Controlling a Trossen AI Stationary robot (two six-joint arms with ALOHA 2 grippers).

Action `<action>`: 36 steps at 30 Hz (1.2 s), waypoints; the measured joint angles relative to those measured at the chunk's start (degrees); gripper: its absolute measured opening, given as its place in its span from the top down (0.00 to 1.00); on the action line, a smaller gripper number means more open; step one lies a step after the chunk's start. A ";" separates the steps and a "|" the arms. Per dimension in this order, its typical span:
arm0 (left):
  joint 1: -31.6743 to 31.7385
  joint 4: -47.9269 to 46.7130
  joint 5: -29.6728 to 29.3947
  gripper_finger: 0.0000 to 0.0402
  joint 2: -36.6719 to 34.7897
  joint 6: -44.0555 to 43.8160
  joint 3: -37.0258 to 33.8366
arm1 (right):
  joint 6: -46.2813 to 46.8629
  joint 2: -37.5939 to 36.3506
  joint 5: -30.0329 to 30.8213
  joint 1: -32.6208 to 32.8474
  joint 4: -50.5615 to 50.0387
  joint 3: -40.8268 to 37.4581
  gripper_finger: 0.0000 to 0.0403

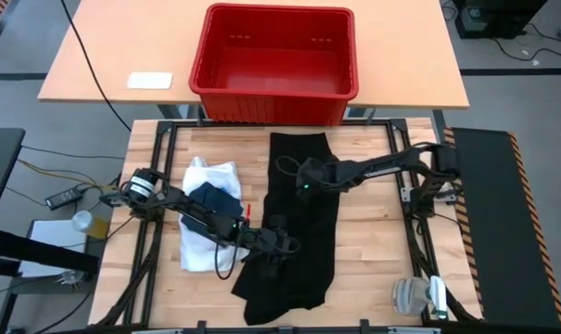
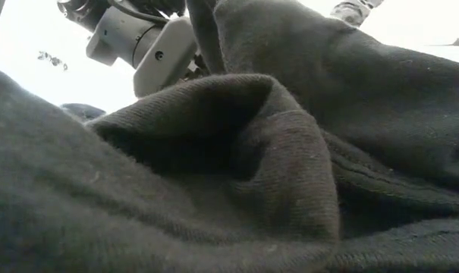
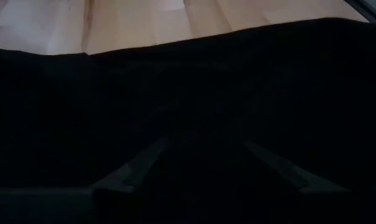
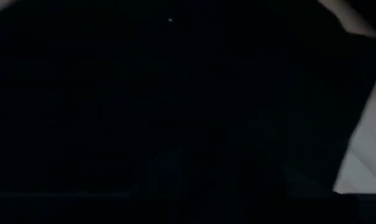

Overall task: Fold laundry
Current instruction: Fold the black shirt

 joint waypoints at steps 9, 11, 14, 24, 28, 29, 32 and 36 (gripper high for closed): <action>-0.17 -0.94 -0.04 0.52 -0.01 -0.02 0.00 | 1.64 7.29 5.22 0.35 -7.69 5.95 0.64; -0.24 -0.93 -0.04 0.52 -0.01 0.00 0.00 | 2.24 7.58 4.99 -0.10 -8.31 5.91 0.64; -0.26 -0.98 0.00 0.52 -0.01 -0.02 0.00 | 2.04 7.37 5.28 -0.55 -8.27 5.95 0.67; -0.28 -1.04 0.02 0.52 -0.03 -0.02 0.00 | -1.56 7.43 1.91 -2.74 -7.53 4.11 0.97; -0.28 -1.06 0.02 0.52 -0.05 -0.02 0.00 | -2.88 7.20 1.69 -2.91 -7.65 3.97 0.98; -0.28 -1.06 0.02 0.52 -0.05 -0.02 0.00 | -3.23 6.90 1.69 -2.91 -7.67 3.98 0.99; -0.28 -1.04 0.02 0.52 -0.05 -0.02 0.00 | -3.72 4.90 1.86 -2.86 -7.48 3.98 0.99; -0.28 -1.02 0.02 0.52 -0.05 0.01 0.00 | -3.78 1.02 1.82 -2.73 -4.11 4.00 0.99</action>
